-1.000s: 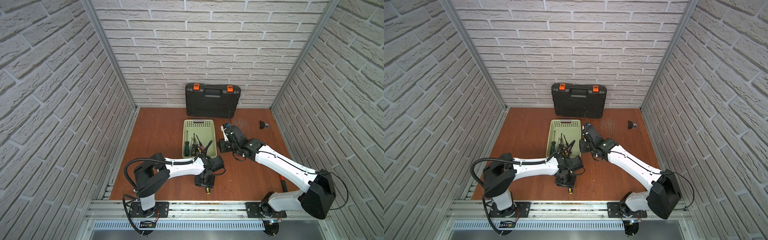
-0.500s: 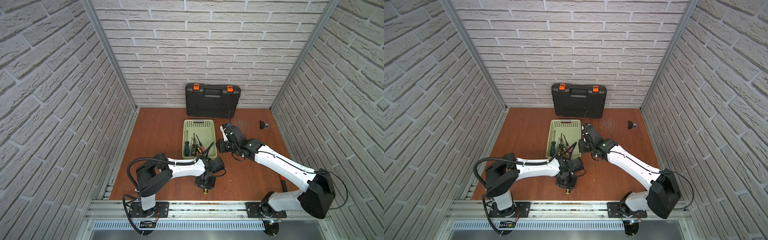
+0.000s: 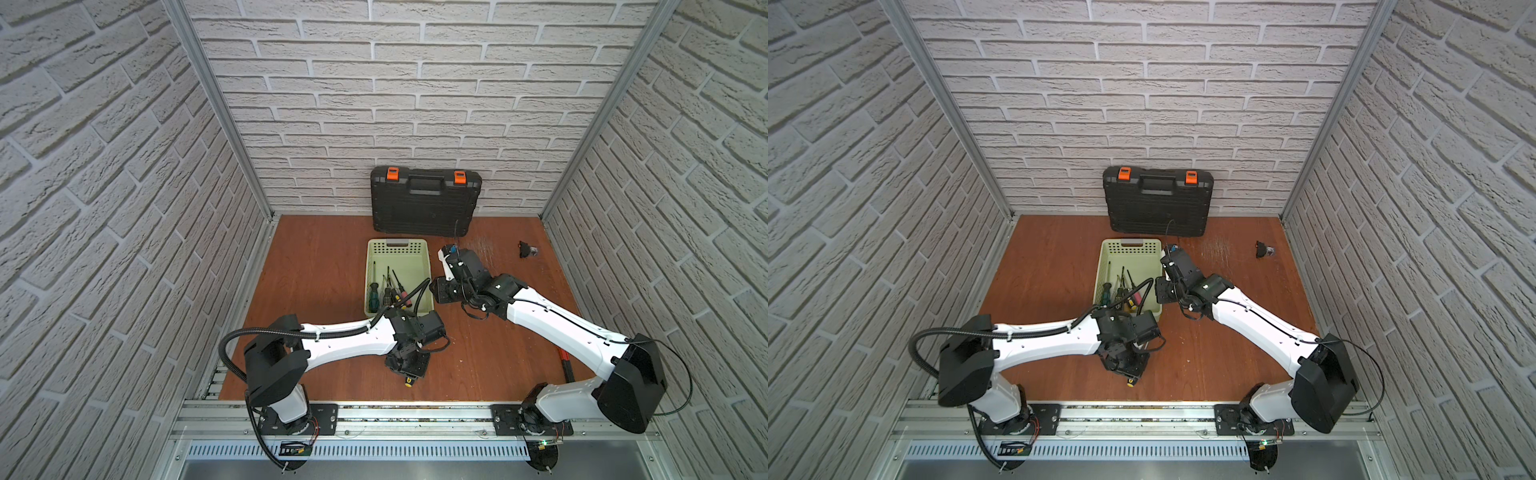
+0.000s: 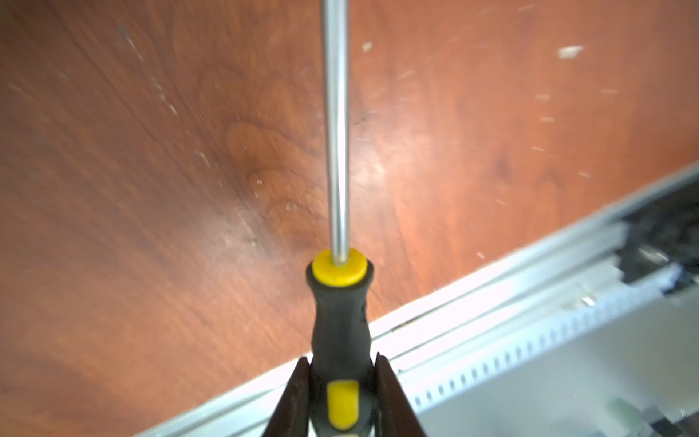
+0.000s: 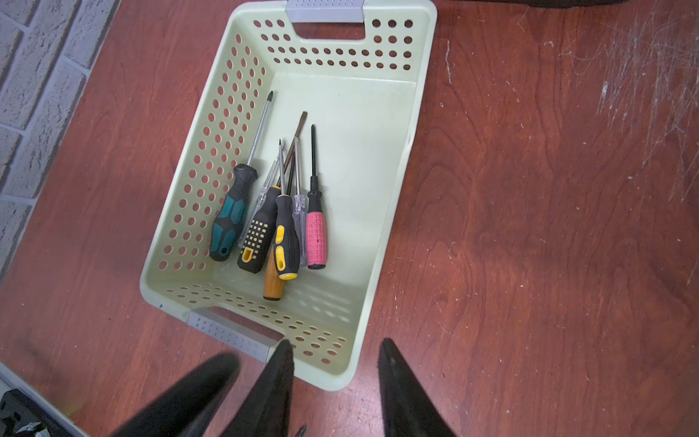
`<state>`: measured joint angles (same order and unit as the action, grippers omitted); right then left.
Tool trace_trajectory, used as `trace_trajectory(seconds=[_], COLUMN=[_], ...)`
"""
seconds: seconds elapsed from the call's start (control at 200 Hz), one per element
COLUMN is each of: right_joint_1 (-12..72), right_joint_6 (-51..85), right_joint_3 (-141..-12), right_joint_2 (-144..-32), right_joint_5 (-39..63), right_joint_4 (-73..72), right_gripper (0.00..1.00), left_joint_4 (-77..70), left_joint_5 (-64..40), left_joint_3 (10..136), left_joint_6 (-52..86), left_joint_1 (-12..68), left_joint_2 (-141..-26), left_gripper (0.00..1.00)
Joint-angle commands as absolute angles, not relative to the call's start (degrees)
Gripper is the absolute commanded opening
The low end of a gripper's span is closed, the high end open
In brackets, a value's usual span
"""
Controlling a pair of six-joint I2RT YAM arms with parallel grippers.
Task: Put the screwdriver in the bin
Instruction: Pick up the screwdriver from the bottom-center of the table, then place the screwdriver in the bin.
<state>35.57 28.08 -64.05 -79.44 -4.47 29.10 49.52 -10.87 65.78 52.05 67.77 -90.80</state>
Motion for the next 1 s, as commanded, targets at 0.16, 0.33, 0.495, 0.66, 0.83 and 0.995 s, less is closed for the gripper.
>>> trace_trajectory(seconds=[0.16,0.33,0.495,0.66,0.83,0.995], right_joint_1=[35.3,35.3,35.3,35.3,35.3,35.3], right_joint_6=[29.6,29.7,29.8,32.2,31.8,31.8], right_joint_3=[-67.2,-69.6,-70.4,-67.7,-66.8,-66.3], right_joint_2=[-77.7,-77.2,-78.9,-79.2,-79.4,-79.8], right_joint_5=[-3.9,-3.9,-2.3,-1.2,-1.2,-1.5], right_joint_4=[29.5,28.7,28.7,26.2,26.1,24.9], right_gripper=[0.39,0.39,0.39,0.38,0.38,0.38], left_joint_4=[53.2,54.6,55.7,53.1,52.7,46.9], left_joint_5=[-21.9,-21.8,-18.0,-14.7,-10.4,-11.7], left_joint_3=[69.5,77.9,86.9,92.4,91.2,86.2], left_joint_6=[45.9,37.5,30.7,28.8,29.2,32.1], left_joint_1=[55.3,42.3,39.4,37.2,36.8,36.0], left_joint_2=[-79.6,-85.1,-98.3,-105.7,-109.7,-110.0], left_gripper=[0.09,0.09,0.08,0.08,0.07,0.07])
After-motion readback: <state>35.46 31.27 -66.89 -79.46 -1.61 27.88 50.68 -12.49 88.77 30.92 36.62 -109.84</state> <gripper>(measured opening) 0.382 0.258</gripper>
